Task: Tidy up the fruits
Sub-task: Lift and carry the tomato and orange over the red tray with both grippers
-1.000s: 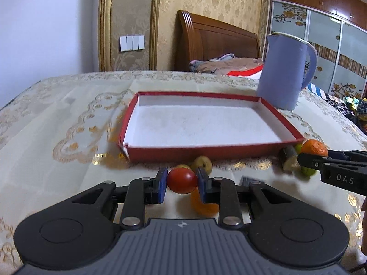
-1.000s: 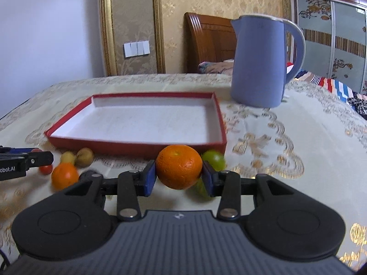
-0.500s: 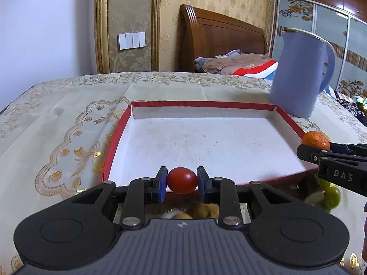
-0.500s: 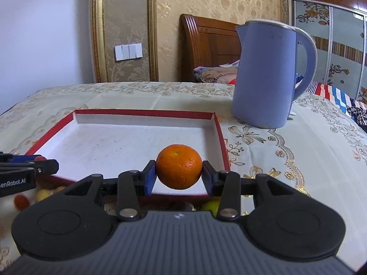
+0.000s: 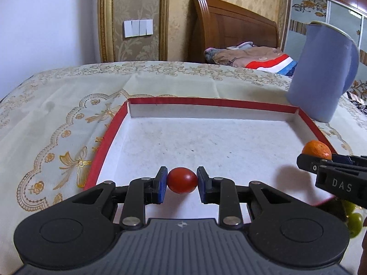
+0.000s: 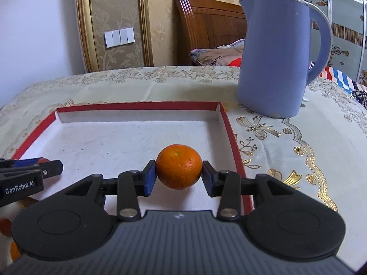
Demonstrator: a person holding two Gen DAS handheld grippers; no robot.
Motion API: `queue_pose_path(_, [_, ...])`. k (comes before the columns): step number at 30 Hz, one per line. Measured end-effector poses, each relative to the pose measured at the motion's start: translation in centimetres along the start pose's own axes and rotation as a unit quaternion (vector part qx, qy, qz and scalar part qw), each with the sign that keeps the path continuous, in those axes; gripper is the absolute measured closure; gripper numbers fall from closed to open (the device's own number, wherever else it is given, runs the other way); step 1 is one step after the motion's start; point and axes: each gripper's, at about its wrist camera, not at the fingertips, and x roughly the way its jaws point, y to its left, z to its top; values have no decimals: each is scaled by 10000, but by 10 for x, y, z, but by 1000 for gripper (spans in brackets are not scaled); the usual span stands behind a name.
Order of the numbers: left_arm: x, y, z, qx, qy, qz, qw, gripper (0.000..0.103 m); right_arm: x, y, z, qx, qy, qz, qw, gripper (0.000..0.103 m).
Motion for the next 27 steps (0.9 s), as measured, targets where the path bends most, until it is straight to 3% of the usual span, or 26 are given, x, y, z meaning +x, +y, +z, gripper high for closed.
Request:
queue_pose_path(11, [15,-1,1,-28,103,103,9999,76,18,9,-1,-152,198,-87,9997,63])
queue_pose_path(27, [16,-9,-5,253,-49,214,9994,74,16,16,-8,-254,4,-197,9995,63])
